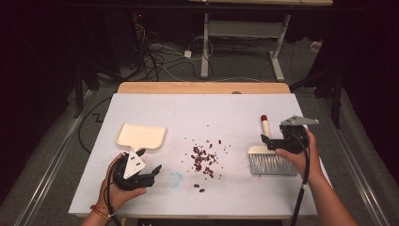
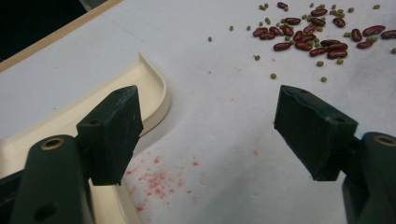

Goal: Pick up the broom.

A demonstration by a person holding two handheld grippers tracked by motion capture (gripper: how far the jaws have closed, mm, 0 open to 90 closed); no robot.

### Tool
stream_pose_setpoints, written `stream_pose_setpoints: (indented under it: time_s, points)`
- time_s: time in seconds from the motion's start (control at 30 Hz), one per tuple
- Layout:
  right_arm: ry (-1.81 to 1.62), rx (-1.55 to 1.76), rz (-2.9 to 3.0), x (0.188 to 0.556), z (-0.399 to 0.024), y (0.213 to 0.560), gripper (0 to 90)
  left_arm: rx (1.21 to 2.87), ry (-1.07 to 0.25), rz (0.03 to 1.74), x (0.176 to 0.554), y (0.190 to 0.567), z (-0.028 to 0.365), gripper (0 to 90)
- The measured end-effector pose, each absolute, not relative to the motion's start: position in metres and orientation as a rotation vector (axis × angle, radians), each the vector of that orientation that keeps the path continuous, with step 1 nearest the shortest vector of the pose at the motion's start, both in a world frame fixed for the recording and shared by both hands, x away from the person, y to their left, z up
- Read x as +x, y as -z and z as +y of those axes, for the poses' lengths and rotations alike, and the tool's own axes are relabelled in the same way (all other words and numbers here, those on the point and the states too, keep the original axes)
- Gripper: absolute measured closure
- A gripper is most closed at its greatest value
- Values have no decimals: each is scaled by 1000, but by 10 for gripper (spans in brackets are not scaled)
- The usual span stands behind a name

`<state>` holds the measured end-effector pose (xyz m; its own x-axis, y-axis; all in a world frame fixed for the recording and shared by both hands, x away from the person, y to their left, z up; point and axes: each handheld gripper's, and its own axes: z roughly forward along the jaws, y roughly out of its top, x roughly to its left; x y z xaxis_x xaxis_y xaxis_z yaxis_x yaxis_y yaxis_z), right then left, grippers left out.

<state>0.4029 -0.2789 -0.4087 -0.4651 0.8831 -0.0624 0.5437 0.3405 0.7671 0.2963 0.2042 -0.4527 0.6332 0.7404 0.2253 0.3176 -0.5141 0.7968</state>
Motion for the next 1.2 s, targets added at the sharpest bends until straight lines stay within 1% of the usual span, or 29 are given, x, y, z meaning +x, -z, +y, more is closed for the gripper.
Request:
stream_pose_setpoints:
  time_s: [0.1,0.2,0.37,0.4,0.53,0.57,0.63,0.67,0.7,0.73,0.93,1.0,1.03,1.2]
  points:
    - [-835,1370,2198,430,-279,422,191,2117,-720,812,295,453,203,226]
    - [-769,1450,2196,447,-277,434,200,2116,-720,820,295,453,204,217]
    - [-703,1557,2190,461,-273,447,217,2122,-717,828,296,455,205,217]
    - [-670,1594,2177,466,-273,454,250,2123,-712,821,296,455,205,217]
    - [-663,1596,2173,468,-274,458,286,2126,-707,818,296,455,204,217]
    - [-654,1593,2165,468,-273,458,312,2130,-707,817,296,456,204,217]
    - [-676,1569,2169,466,-273,457,518,2136,-708,816,296,456,204,217]
    - [-676,1569,2169,466,-273,457,518,2137,-708,815,296,456,204,217]
    - [-696,1565,2174,465,-274,456,585,2138,-709,815,296,456,204,217]
    - [-722,1565,2174,463,-275,457,603,2139,-711,815,296,456,204,217]
    - [-713,1536,2192,463,-273,457,645,2143,-708,816,296,456,204,217]
    - [-706,1516,2208,463,-270,457,690,2146,-707,816,296,456,204,216]
    - [-702,1503,2216,462,-269,456,698,2148,-707,816,296,457,204,217]
    - [-713,1501,2216,462,-270,456,698,2148,-703,814,296,456,204,216]
